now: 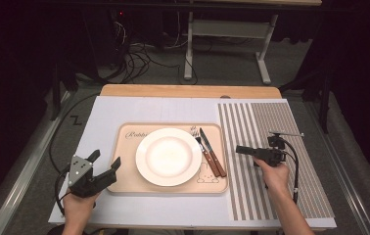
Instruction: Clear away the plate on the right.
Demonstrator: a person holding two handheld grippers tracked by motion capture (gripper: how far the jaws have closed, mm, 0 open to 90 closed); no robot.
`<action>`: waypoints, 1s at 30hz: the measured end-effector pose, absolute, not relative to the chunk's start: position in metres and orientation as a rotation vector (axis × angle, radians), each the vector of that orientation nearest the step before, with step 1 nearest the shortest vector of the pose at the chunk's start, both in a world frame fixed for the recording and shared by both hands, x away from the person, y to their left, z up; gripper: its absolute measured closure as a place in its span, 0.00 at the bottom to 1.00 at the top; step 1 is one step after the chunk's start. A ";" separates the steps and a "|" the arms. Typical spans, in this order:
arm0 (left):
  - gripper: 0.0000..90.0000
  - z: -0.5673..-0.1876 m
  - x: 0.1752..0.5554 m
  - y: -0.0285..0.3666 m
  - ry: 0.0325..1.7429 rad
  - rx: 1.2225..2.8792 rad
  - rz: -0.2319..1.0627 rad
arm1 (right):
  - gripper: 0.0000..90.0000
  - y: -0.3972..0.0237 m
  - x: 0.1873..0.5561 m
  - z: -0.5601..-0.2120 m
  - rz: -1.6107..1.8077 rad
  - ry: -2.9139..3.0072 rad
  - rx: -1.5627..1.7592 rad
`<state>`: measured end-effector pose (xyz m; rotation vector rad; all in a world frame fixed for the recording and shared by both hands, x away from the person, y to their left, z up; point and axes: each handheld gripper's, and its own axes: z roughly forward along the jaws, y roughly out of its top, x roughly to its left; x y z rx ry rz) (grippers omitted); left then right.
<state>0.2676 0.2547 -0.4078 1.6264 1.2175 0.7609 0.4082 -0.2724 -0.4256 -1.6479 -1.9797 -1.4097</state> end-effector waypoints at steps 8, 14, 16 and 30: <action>0.29 -0.408 0.267 0.255 1.217 1.630 0.765 | 0.67 -0.282 0.404 -0.425 -1.415 -1.995 -1.661; 0.29 -0.408 0.267 0.255 1.216 1.631 0.765 | 0.66 -0.289 0.400 -0.424 -1.429 -2.002 -1.665; 0.29 -0.408 0.267 0.255 1.217 1.632 0.764 | 0.65 -0.290 0.398 -0.423 -1.430 -2.010 -1.668; 0.29 -0.408 0.267 0.254 1.217 1.629 0.768 | 0.59 -0.299 0.382 -0.414 -1.437 -2.219 -1.692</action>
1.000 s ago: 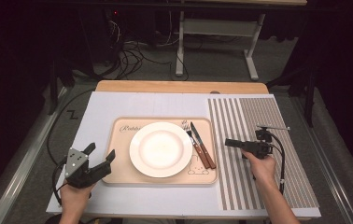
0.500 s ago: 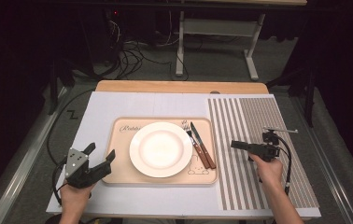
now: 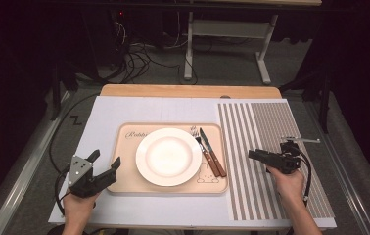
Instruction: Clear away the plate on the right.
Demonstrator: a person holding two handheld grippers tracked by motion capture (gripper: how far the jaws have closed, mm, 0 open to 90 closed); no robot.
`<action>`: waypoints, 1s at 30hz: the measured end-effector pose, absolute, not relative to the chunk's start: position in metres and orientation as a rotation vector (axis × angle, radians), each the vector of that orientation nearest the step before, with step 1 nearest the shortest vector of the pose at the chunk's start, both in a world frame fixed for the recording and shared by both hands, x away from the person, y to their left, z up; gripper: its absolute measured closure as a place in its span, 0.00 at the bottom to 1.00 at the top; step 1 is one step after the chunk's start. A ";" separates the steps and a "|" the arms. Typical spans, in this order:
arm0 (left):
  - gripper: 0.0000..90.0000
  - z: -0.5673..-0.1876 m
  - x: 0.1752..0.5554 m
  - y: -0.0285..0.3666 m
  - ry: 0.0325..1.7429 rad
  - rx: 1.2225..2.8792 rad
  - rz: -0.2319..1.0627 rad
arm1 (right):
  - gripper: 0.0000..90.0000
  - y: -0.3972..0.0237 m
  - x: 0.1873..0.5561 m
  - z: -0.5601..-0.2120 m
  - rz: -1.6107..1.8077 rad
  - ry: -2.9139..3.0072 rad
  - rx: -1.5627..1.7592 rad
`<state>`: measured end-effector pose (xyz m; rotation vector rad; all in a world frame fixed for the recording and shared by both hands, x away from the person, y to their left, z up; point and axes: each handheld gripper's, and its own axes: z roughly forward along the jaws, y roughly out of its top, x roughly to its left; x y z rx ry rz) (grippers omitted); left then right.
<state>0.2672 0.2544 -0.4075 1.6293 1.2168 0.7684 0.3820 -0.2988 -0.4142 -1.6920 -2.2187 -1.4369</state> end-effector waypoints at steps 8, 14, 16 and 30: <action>0.29 -0.407 0.267 0.254 1.216 1.629 0.767 | 0.59 -0.300 0.369 -0.410 -1.415 -2.400 -1.685; 0.29 -0.407 0.267 0.254 1.216 1.628 0.767 | 0.56 -0.300 0.359 -0.408 -1.420 -2.528 -1.660; 0.29 -0.407 0.267 0.254 1.215 1.625 0.766 | 0.54 -0.300 0.356 -0.409 -1.425 -2.551 -1.656; 0.29 -0.407 0.267 0.254 1.214 1.626 0.762 | 0.47 -0.310 0.336 -0.413 -1.512 -2.627 -1.651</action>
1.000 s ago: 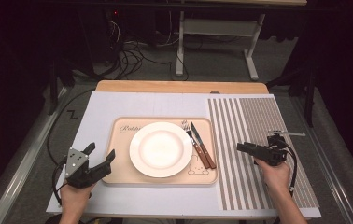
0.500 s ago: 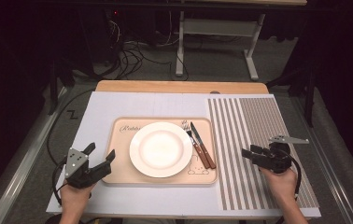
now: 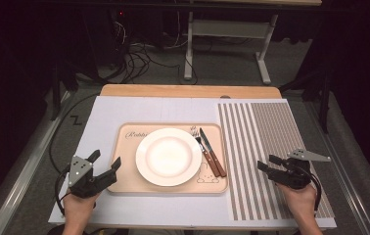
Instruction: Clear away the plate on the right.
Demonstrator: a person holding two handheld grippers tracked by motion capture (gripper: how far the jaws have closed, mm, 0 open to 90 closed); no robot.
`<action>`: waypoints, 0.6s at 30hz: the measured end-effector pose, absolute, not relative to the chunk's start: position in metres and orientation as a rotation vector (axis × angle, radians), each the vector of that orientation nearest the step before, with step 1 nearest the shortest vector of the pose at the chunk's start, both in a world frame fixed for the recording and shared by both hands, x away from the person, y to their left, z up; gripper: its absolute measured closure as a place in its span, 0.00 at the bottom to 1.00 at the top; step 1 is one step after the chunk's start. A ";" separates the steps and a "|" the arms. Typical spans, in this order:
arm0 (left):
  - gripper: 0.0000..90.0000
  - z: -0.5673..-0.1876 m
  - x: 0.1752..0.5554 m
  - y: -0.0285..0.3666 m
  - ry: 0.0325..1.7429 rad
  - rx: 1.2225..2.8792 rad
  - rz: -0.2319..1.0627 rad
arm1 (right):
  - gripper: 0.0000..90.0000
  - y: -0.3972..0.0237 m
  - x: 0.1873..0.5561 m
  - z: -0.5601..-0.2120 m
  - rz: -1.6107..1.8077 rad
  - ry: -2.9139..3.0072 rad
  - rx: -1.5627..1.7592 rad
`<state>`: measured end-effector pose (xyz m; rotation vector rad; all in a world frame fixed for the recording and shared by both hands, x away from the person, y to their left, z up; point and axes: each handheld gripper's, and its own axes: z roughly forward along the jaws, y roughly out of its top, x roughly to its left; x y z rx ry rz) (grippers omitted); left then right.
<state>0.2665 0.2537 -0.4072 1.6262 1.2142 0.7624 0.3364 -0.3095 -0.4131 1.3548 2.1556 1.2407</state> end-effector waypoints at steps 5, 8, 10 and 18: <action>0.29 -0.408 0.266 0.254 1.216 1.627 0.756 | 0.46 -0.313 0.329 -0.413 1.248 2.129 1.310; 0.29 -0.408 0.266 0.254 1.216 1.627 0.754 | 0.46 -0.316 0.324 -0.414 1.253 2.117 1.289; 0.29 -0.408 0.266 0.254 1.216 1.631 0.755 | 0.45 -0.318 0.322 -0.415 1.267 2.110 1.275; 0.29 -0.409 0.268 0.258 1.232 1.624 0.748 | 0.42 -0.330 0.311 -0.417 1.326 2.029 1.198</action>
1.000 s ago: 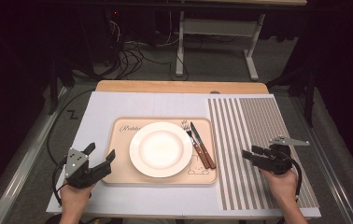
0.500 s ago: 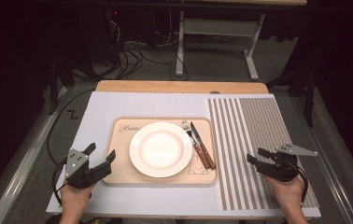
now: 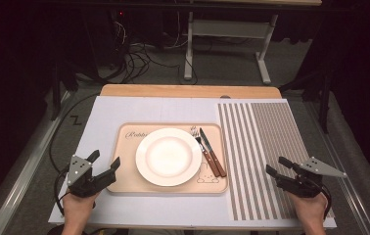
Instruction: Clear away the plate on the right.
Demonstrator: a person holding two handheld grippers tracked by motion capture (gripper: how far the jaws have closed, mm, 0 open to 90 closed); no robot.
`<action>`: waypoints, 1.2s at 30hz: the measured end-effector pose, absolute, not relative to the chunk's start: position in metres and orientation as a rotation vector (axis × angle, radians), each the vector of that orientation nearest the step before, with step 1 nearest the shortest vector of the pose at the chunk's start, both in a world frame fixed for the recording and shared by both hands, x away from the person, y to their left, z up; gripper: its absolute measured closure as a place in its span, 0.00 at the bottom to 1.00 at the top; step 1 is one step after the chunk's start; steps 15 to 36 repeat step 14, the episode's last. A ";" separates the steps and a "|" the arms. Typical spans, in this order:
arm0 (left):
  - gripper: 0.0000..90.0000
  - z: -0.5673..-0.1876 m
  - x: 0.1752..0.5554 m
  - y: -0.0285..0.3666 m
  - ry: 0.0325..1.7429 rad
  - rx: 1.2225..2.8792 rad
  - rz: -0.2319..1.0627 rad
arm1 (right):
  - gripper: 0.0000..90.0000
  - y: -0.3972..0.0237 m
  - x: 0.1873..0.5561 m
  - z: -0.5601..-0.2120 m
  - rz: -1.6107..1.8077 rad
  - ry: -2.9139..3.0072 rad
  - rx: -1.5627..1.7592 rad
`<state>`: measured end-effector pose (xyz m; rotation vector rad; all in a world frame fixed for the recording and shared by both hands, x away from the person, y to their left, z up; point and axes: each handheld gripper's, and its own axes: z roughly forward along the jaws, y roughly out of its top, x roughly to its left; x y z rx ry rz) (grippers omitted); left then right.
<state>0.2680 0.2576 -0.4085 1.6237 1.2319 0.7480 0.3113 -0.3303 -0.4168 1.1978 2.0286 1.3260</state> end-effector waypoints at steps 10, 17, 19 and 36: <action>0.29 -0.409 0.269 0.257 1.231 1.632 0.742 | 0.38 -0.341 0.309 -0.422 1.386 1.963 1.240; 0.29 -0.409 0.269 0.257 1.230 1.633 0.741 | 0.38 -0.341 0.309 -0.423 1.388 1.962 1.242; 0.29 -0.409 0.269 0.257 1.230 1.633 0.741 | 0.38 -0.341 0.309 -0.423 1.388 1.962 1.242; 0.29 -0.409 0.269 0.257 1.230 1.633 0.741 | 0.38 -0.341 0.309 -0.423 1.388 1.962 1.242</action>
